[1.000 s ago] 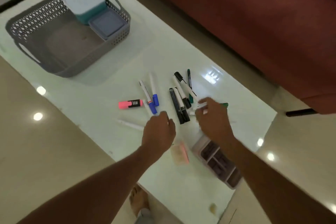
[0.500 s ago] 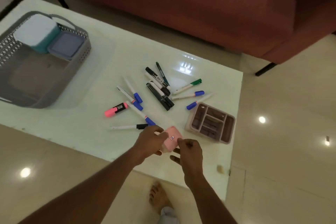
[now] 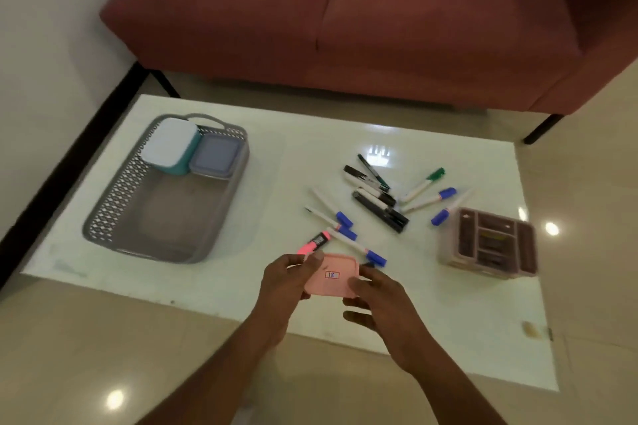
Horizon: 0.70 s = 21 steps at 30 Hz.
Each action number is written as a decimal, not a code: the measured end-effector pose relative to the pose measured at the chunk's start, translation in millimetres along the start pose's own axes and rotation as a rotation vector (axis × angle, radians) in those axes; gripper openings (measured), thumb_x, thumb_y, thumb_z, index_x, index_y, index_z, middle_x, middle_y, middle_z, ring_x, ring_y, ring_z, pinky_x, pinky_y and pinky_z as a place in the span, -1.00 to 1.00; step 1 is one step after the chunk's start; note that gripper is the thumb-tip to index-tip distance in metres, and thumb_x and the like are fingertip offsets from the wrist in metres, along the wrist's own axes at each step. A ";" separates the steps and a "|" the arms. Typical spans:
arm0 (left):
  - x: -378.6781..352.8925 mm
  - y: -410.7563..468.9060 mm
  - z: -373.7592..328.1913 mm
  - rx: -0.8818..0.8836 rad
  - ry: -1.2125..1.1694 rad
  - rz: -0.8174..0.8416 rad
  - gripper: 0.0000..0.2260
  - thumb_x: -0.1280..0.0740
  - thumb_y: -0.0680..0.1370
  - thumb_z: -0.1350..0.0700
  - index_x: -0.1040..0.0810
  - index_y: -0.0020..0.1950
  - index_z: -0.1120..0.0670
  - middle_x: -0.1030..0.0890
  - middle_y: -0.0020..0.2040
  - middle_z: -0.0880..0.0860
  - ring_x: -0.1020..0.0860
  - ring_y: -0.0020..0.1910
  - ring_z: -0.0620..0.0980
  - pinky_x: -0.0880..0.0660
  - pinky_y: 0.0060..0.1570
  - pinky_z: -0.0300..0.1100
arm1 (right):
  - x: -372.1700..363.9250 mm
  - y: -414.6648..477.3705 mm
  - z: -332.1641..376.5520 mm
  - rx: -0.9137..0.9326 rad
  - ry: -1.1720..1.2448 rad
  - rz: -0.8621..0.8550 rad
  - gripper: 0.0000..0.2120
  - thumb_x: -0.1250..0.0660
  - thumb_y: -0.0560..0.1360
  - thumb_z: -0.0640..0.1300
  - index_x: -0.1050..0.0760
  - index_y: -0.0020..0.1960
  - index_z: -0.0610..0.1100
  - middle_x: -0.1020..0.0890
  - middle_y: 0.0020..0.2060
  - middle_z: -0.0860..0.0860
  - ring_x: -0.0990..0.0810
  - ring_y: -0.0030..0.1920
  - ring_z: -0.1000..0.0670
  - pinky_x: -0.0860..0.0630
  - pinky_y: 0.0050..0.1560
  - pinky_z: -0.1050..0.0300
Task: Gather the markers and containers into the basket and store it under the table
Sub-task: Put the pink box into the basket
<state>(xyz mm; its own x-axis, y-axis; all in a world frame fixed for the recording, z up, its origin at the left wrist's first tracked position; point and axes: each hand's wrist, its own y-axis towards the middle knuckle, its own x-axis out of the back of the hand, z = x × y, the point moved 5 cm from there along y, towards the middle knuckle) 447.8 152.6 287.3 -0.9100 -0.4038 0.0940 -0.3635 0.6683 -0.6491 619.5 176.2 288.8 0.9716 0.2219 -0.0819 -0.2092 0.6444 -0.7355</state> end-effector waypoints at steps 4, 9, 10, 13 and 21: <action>82.3 54.9 -52.4 -0.164 -0.033 -0.096 -0.78 -0.44 0.49 -0.03 -0.61 -0.05 0.12 -0.71 -0.16 0.10 -0.68 -0.13 0.08 -0.62 -0.15 0.01 | -101.2 46.6 49.1 0.120 -0.075 -0.009 -0.73 -0.32 0.56 -0.19 -0.50 0.25 -0.08 -0.68 0.01 -0.07 -0.69 -0.03 -0.07 -0.67 -0.04 0.01; 198.4 133.5 -107.8 -0.246 -0.027 -0.140 -0.94 -0.37 0.54 0.12 -0.65 -0.06 0.05 -0.71 -0.15 0.07 -0.66 -0.19 -0.04 -0.62 -0.22 -0.15 | -229.0 97.8 104.8 0.232 -0.221 -0.029 -0.76 -0.36 0.51 -0.19 -0.54 0.17 -0.08 -0.71 -0.07 -0.04 -0.70 -0.18 -0.03 -0.66 -0.19 0.10; 219.2 149.5 -111.1 -0.213 -0.018 -0.137 -0.92 -0.37 0.54 0.13 -0.66 -0.05 0.06 -0.72 -0.14 0.08 -0.67 -0.16 -0.01 -0.62 -0.18 -0.12 | -251.2 107.3 110.6 0.234 -0.252 -0.036 -0.78 -0.36 0.49 -0.19 -0.56 0.14 -0.07 -0.71 -0.09 -0.03 -0.71 -0.20 -0.04 -0.67 -0.20 0.08; 260.8 182.7 -110.2 -0.107 -0.018 -0.081 -0.87 -0.31 0.56 0.21 -0.67 -0.04 0.12 -0.71 -0.14 0.11 -0.66 -0.12 0.07 -0.61 -0.07 -0.03 | -304.8 134.6 112.1 0.228 -0.418 -0.104 -0.78 -0.34 0.41 -0.14 -0.60 0.04 -0.02 -0.72 -0.12 -0.02 -0.71 -0.18 -0.08 -0.67 -0.10 -0.04; 309.3 227.1 -81.3 0.016 0.238 -0.115 -0.83 -0.34 0.46 0.17 -0.66 0.01 0.03 -0.69 -0.16 -0.03 -0.67 -0.11 0.04 -0.62 -0.06 0.02 | -376.1 188.7 80.1 0.110 -0.405 -0.159 -0.64 -0.27 0.41 -0.35 -0.64 0.13 -0.11 -0.72 -0.05 -0.01 -0.69 -0.08 0.01 -0.55 -0.23 0.29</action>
<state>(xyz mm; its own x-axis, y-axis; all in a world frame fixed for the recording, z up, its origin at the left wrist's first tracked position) 67.6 230.2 230.3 -0.8850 -0.3165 0.3413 -0.4654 0.6162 -0.6353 205.8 273.0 234.7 0.8755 0.3683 0.3129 -0.0920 0.7626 -0.6403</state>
